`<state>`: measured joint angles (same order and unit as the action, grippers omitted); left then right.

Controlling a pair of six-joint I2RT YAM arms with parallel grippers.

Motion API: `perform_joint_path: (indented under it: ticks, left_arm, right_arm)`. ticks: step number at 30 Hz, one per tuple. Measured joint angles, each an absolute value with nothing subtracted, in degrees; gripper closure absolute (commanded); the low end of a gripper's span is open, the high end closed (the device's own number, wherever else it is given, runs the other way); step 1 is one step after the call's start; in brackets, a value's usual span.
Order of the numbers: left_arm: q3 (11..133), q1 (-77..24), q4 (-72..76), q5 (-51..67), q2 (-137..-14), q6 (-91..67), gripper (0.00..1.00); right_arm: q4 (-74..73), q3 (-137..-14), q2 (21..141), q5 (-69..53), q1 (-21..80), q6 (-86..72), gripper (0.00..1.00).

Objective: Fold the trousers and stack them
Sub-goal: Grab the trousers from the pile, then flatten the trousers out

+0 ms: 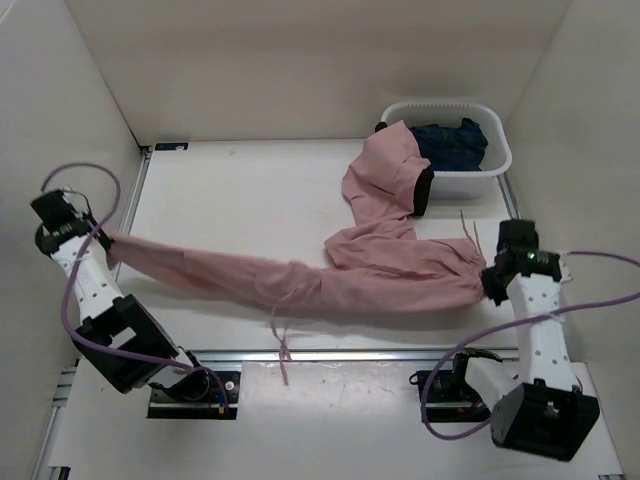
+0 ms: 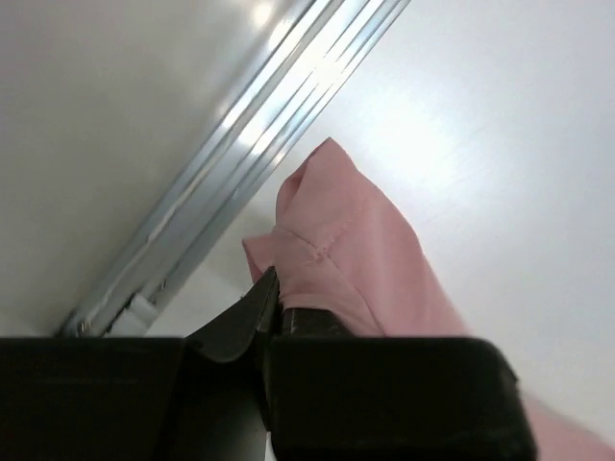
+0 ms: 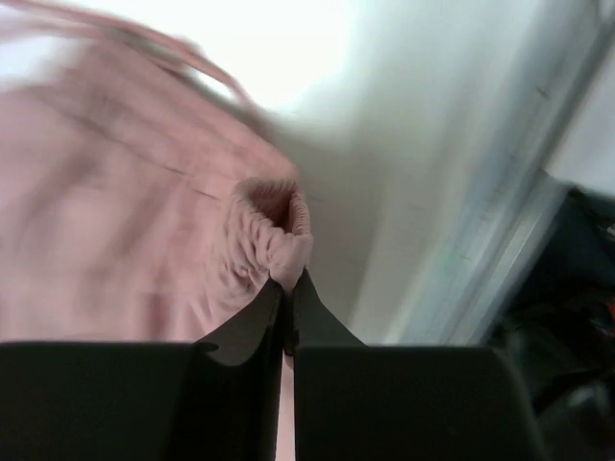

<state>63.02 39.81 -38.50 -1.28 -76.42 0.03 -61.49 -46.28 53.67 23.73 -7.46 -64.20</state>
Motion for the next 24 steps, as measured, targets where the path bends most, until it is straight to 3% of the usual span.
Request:
perform_joint_path:
  ticks: [4, 7, 10, 16, 17, 18, 19, 20, 21, 24]
  left_arm:
    - [75.16, 37.93, -38.28, 5.37, -78.35, 0.01, 0.86]
    - [76.29, 36.62, -37.19, 8.34, -76.79, 0.01, 0.86]
    - [70.15, 36.86, -35.29, 8.45, -73.34, 0.01, 0.84]
    - [50.02, 40.60, -34.00, 4.27, -66.39, 0.12, 0.65]
    - [46.98, 41.78, -34.30, 3.25, -65.67, 0.08, 0.59]
    - [44.25, 43.00, -34.39, 2.11, -65.23, 0.05, 0.49]
    - [42.19, 44.12, -34.48, 1.15, -65.01, 0.32, 0.24]
    - [40.32, 45.39, -34.76, 0.08, -64.86, 0.49, 0.16]
    - [38.96, 46.92, -35.51, -0.82, -64.82, 0.23, 0.10]
    - [38.30, 50.61, -38.00, -2.42, -64.73, 0.05, 0.05]
  right_arm:
    - [-59.07, -60.20, 59.94, 18.98, -13.61, -58.85, 1.00]
    - [-57.65, -63.70, 60.66, 16.51, -16.93, -55.86, 1.00]
    - [-57.69, -61.30, 59.13, 15.94, -18.13, -54.19, 1.00]
    - [-59.83, -47.48, 50.70, 16.99, -19.44, -54.54, 0.99]
    - [-60.80, -45.15, 49.21, 17.39, -19.79, -55.07, 0.93]
    - [-61.67, -43.07, 48.03, 17.80, -20.16, -55.75, 0.75]
    - [-62.39, -41.30, 47.11, 18.26, -20.43, -56.38, 0.67]
    - [-63.40, -40.07, 46.63, 18.63, -20.64, -56.86, 0.60]
    - [-64.10, -39.27, 46.41, 19.07, -20.75, -57.41, 0.49]
    - [-64.79, -38.57, 46.94, 20.10, -20.88, -58.33, 0.44]
